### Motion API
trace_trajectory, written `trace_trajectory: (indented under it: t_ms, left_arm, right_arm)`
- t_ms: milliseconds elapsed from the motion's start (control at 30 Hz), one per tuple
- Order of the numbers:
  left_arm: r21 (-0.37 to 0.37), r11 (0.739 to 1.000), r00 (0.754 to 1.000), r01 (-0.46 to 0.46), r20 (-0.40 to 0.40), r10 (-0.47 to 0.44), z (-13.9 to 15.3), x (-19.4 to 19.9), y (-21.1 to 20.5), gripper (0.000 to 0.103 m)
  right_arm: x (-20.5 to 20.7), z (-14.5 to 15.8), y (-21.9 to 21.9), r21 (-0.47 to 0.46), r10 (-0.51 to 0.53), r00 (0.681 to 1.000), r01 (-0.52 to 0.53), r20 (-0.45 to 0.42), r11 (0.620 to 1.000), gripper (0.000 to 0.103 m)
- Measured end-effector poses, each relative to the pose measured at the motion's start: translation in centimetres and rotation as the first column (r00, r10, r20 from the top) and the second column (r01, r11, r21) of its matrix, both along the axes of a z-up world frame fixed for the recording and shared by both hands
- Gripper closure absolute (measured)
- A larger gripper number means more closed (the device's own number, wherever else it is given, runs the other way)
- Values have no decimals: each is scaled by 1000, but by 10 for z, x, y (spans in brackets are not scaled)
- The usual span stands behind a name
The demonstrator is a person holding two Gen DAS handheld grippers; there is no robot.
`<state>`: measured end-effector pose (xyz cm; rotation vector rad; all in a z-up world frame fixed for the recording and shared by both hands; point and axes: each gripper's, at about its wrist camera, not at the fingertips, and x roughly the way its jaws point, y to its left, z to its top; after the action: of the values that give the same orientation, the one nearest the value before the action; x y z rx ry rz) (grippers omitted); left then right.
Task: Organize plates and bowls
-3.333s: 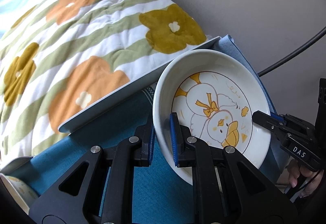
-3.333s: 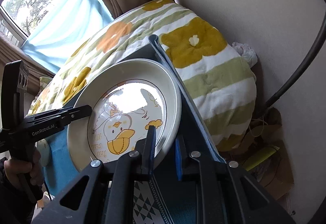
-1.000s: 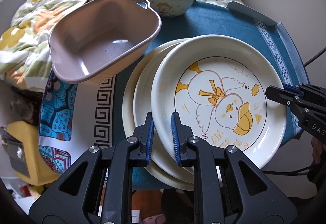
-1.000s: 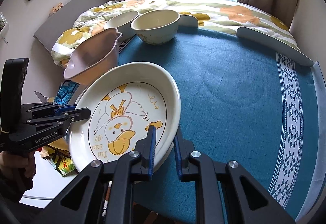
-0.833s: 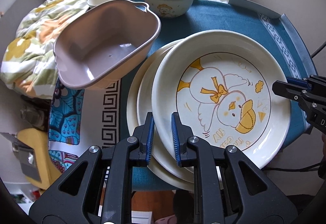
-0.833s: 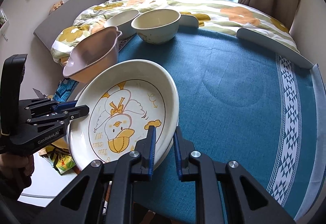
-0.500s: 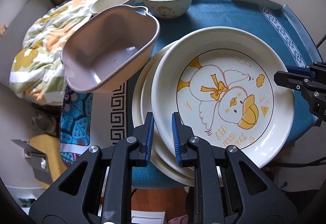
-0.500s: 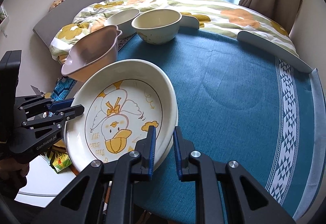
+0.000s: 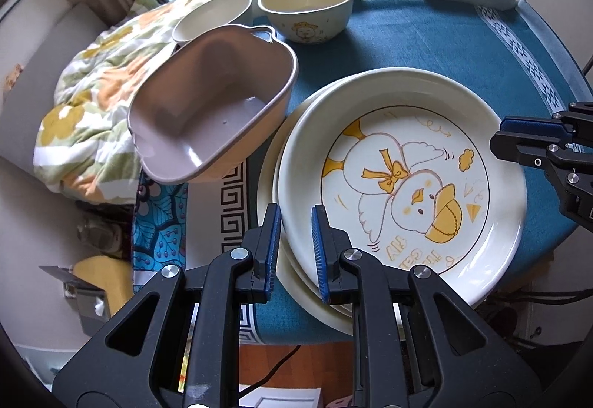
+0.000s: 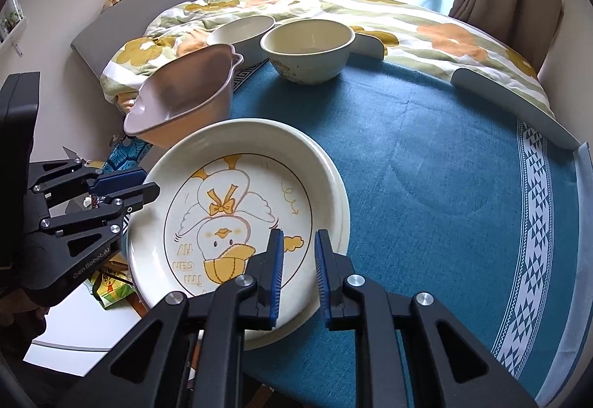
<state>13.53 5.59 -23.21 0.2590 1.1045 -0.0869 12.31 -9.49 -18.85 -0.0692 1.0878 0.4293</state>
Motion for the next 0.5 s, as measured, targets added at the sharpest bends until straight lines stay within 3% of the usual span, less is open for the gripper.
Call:
trace_trajectory:
  t_ms: [133,267,300,333,367,400,433,467,500]
  left_arm:
    - [-28,1000,1000,-13,3,13,10,2,3,88]
    - [-84,994,997,-65,43,69,37,3,11,88]
    - [-97,992,994,-87,56,92,45,4,15,85]
    - [-107,988,990,-113,68,121,55,4,18,71]
    - [-115,983,985,-141,82,150,63,5,22,57]
    - [-126,978,978,-166,103,179,72,4,27,24]
    - [-146,971,969,-187,137,207,83,2,33,5]
    - [-175,963,958,-204,168,233,93,0,38,2]
    - [-208,954,949,-217,184,256,100,-1,44,2]
  right_arm:
    - [1,7,-1,9,0,1000,0,7,1000,87]
    - [7,27,-8,38,-11,999,10,38,999,87]
    - [10,34,-9,41,-15,999,12,51,999,87]
    - [13,41,-10,45,-15,998,12,62,999,83]
    - [16,48,-10,50,-9,997,5,74,999,76]
    - [20,55,-11,57,-1,996,-4,88,998,48]
    - [23,62,-11,70,11,995,-18,101,997,10]
    - [27,69,-11,87,21,993,-31,119,996,0]
    - [31,76,-11,103,27,990,-41,141,994,0]
